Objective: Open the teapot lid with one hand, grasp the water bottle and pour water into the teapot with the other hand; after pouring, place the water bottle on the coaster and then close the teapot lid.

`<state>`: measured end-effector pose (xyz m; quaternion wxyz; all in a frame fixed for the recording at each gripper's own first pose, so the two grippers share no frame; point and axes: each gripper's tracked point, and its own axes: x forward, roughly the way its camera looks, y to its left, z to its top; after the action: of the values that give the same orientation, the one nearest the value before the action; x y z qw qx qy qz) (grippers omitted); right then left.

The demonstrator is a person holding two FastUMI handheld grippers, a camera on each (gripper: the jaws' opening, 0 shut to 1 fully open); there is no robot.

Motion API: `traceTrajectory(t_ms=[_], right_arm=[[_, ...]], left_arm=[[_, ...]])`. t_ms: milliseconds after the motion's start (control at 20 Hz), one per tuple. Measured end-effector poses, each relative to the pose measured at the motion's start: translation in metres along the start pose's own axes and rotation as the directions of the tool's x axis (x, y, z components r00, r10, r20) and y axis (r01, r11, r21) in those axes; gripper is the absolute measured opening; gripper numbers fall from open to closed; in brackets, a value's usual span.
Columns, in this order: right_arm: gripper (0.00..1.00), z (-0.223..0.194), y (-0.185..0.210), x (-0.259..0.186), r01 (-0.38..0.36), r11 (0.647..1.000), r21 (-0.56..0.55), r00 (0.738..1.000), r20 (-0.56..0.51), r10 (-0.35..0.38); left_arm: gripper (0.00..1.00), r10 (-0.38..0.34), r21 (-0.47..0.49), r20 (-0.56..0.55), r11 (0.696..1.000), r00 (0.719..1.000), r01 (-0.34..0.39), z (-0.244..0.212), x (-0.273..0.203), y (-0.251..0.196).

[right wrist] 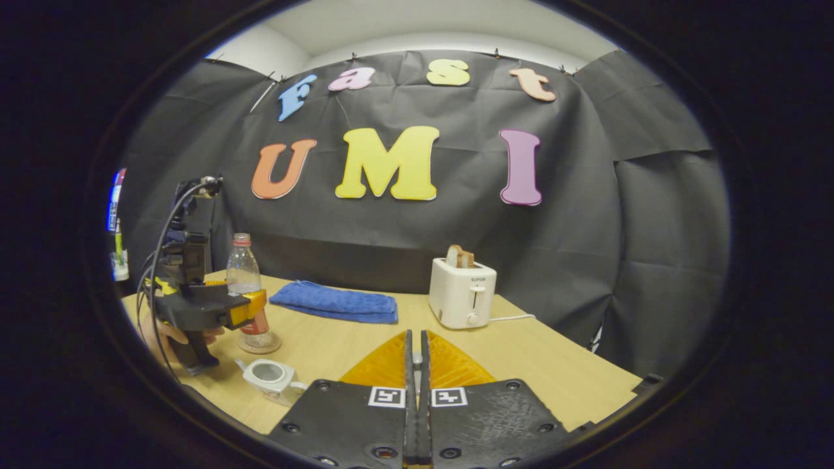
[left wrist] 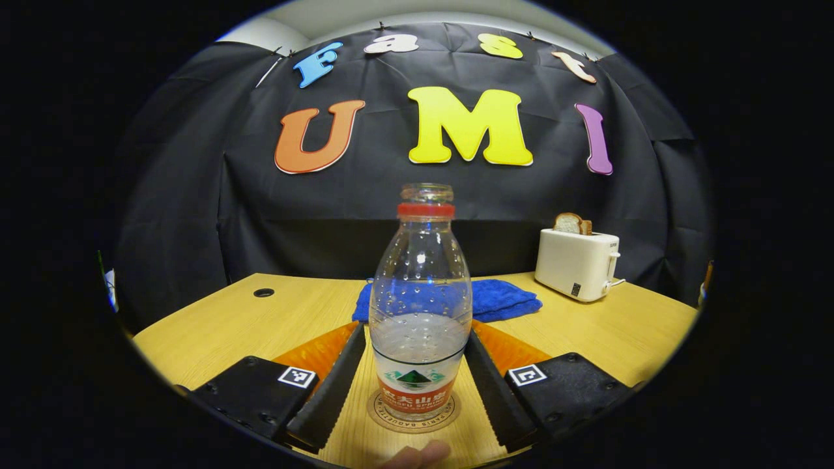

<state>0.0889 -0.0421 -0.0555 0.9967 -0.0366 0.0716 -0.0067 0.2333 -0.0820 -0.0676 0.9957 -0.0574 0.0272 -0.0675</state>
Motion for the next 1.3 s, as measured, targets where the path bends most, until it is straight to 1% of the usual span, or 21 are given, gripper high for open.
traceTrajectory(t_ms=[100,350,450,550,700,850,1000,1150,1250,1300], right_arm=[[0.00,-0.002,0.003,0.000,-0.006,1.000,-0.003,1.000,-0.007,0.006],[0.00,0.006,0.015,-0.009,-0.013,1.000,-0.022,1.000,0.012,0.014],[0.00,0.011,0.024,-0.015,-0.027,0.998,-0.052,0.999,0.037,0.029],[0.00,0.013,0.034,-0.020,-0.050,0.996,-0.079,0.997,0.061,0.055],[0.00,0.004,0.051,-0.023,-0.092,0.991,-0.094,0.995,0.036,0.095],[0.00,0.004,0.065,-0.025,-0.124,0.989,-0.084,0.992,0.023,0.126],[0.00,0.006,0.081,-0.027,-0.177,0.982,-0.064,0.983,0.037,0.179],[0.00,0.006,0.097,-0.024,-0.224,0.974,-0.023,0.974,0.043,0.224],[0.00,0.007,0.107,-0.020,-0.242,0.970,-0.013,0.969,0.046,0.242],[0.00,0.008,0.114,-0.019,-0.254,0.967,-0.009,0.966,0.050,0.254]], left_arm=[[0.95,0.009,0.018,0.026,1.000,1.000,-0.009,0.011,-0.006,0.002],[0.95,0.000,0.040,0.070,0.999,0.998,-0.003,0.039,-0.029,0.003],[0.95,-0.014,0.041,0.087,0.999,0.996,0.010,0.055,-0.044,0.002],[0.95,0.014,0.050,0.106,0.999,0.994,-0.020,0.072,-0.061,0.010],[0.95,0.034,0.057,0.133,0.998,0.990,-0.042,0.094,-0.097,0.017],[0.94,0.065,0.052,0.159,0.996,0.985,-0.074,0.108,-0.134,0.033],[0.95,0.085,0.039,0.153,0.995,0.985,-0.091,0.104,-0.167,0.048],[0.94,0.131,0.049,0.116,0.989,0.985,-0.137,0.090,-0.189,0.070],[0.95,0.154,0.014,0.077,0.988,0.985,-0.156,0.079,-0.198,0.080],[0.95,0.149,-0.008,0.064,0.989,0.987,-0.149,0.074,-0.202,0.081]])
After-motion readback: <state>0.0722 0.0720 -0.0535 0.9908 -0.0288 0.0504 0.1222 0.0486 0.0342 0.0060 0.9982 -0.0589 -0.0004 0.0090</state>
